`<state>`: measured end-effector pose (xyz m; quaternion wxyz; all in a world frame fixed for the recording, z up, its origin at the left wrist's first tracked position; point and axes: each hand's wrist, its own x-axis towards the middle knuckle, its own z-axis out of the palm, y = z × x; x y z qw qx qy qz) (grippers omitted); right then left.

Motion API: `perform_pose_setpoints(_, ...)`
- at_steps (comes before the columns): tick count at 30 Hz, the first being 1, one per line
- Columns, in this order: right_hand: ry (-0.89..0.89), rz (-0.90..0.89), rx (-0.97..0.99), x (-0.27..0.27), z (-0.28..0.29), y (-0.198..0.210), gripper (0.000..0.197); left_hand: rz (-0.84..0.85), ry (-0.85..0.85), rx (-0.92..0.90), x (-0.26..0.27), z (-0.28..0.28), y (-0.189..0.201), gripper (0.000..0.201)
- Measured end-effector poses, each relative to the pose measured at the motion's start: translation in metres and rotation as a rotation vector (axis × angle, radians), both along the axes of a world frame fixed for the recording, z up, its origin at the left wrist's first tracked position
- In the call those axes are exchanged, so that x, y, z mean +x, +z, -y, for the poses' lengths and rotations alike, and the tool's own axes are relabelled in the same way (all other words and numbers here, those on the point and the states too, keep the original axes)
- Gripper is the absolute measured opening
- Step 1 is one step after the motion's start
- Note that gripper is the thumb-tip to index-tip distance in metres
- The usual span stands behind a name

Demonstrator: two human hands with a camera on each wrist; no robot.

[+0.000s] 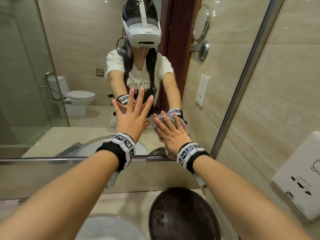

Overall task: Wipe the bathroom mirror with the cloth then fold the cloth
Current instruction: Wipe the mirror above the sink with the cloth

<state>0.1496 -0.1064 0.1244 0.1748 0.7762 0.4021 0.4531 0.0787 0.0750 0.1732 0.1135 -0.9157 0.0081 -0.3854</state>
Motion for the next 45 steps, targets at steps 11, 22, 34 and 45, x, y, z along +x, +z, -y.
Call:
perform_pose_setpoints(11, -0.164, -0.056, 0.319, 0.013, 0.076, 0.021, 0.068, 0.055, 0.006, 0.061, -0.002, -0.003, 0.000, 0.103)
perform_pose_setpoints(22, -0.028, -0.120, -0.063, 0.001, 0.037, -0.075, 0.104, 0.058, 0.031, 0.098, -0.001, -0.001, -0.003, 0.102)
perform_pose_setpoints(34, 0.398, -0.416, -0.500, 0.014, 0.000, -0.047, 0.092, 0.102, -0.014, 0.126, 0.004, -0.007, -0.009, 0.095)
perform_pose_setpoints(45, 0.098, -0.232, -0.111, 0.009, 0.048, -0.036, 0.086, 0.103, -0.031, 0.131, 0.006, -0.007, -0.011, 0.088)
